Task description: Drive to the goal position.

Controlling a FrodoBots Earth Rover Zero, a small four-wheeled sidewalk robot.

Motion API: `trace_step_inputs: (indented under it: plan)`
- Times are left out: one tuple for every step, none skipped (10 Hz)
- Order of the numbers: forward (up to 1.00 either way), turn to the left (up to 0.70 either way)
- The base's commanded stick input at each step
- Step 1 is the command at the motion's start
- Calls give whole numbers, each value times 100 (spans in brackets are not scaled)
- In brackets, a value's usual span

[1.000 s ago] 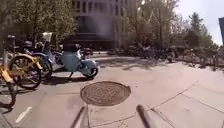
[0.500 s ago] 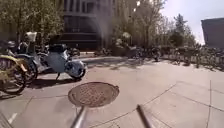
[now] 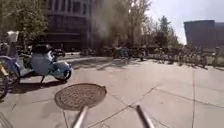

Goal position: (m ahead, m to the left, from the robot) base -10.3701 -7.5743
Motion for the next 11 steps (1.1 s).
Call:
trace_step_inputs:
  plan:
    - [0, -70]
    - [0, -70]
    - [0, -70]
    - [0, -70]
    - [0, -70]
    - [0, -70]
    - [0, -70]
    - [0, -70]
    - [0, -70]
    - [0, -70]
    - [0, -70]
